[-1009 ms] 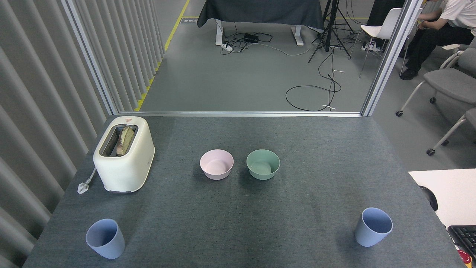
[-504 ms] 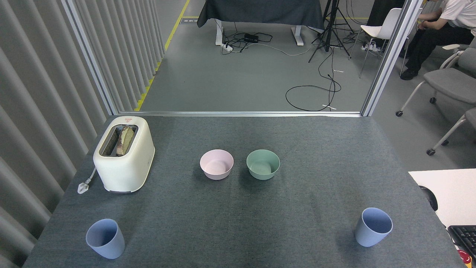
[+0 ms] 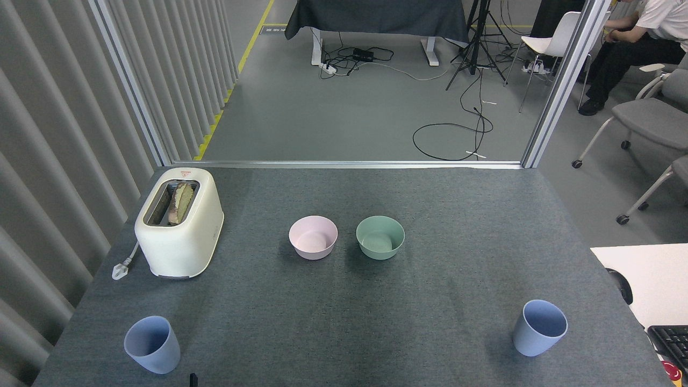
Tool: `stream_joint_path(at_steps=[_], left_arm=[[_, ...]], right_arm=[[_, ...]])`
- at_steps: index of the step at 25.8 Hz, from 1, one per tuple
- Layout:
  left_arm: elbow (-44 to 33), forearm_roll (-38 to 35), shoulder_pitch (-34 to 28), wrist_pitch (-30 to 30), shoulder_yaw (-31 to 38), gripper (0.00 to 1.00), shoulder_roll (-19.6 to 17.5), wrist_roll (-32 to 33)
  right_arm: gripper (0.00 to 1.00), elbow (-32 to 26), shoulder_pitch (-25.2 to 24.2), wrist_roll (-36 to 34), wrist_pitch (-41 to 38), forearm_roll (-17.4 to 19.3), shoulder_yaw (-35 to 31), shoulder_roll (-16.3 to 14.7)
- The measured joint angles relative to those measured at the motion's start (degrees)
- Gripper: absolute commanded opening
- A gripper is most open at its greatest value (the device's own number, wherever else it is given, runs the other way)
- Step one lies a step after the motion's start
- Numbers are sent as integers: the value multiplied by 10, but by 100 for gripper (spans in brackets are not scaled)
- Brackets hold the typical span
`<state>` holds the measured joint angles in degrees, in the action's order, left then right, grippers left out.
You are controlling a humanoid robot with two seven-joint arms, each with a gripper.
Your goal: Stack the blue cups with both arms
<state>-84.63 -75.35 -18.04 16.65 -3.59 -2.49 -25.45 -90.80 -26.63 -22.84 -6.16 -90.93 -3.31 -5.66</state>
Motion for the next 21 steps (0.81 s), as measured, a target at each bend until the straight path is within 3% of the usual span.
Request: stream_joint_path(at_steps=[21], left_arm=[[111, 34, 93, 18, 2, 100, -2, -2]], right_arm=[[100, 5, -1, 1, 1, -2, 1, -1]])
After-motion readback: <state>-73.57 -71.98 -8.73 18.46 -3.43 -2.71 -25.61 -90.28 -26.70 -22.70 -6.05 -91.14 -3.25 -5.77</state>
